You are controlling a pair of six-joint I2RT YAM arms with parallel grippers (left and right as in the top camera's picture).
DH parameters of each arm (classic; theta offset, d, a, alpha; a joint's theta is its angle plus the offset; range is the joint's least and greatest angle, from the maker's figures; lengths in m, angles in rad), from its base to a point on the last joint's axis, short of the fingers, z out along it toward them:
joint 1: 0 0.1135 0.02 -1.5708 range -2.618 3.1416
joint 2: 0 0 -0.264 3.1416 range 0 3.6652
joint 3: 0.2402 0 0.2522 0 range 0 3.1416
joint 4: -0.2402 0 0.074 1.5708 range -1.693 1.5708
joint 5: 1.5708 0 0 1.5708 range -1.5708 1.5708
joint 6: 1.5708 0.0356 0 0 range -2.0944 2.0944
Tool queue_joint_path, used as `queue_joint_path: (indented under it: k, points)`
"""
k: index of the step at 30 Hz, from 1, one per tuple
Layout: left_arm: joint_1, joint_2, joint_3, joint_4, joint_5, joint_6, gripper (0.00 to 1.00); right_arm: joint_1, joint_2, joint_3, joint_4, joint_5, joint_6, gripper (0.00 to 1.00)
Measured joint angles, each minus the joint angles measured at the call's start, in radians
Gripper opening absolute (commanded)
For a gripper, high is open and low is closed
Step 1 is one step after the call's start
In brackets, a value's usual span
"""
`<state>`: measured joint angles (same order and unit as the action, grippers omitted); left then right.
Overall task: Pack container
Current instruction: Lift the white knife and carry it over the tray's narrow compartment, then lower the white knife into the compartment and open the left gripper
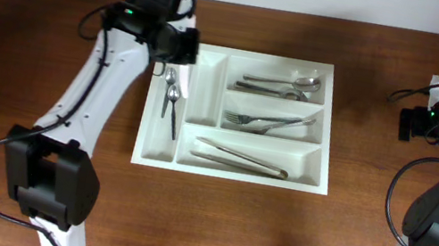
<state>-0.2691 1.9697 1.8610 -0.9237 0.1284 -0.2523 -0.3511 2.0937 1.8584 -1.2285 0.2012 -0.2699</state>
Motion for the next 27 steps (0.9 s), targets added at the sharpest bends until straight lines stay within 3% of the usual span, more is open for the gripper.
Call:
queue_joint_path:
  k: [11, 19, 27]
  points:
    - [-0.07, 0.035, 0.0, 0.001, -0.107, -0.021, 0.02, 0.0, 0.0, 0.0, 0.0, 0.0, 0.0, 0.99]
    - [-0.07, 0.164, 0.0, 0.042, -0.126, -0.022, 0.02, 0.0, 0.0, 0.0, 0.0, 0.0, 0.0, 0.99]
    - [-0.075, 0.185, 0.0, 0.087, -0.125, -0.022, 0.02, 0.0, 0.0, 0.0, 0.0, 0.0, 0.0, 0.99]
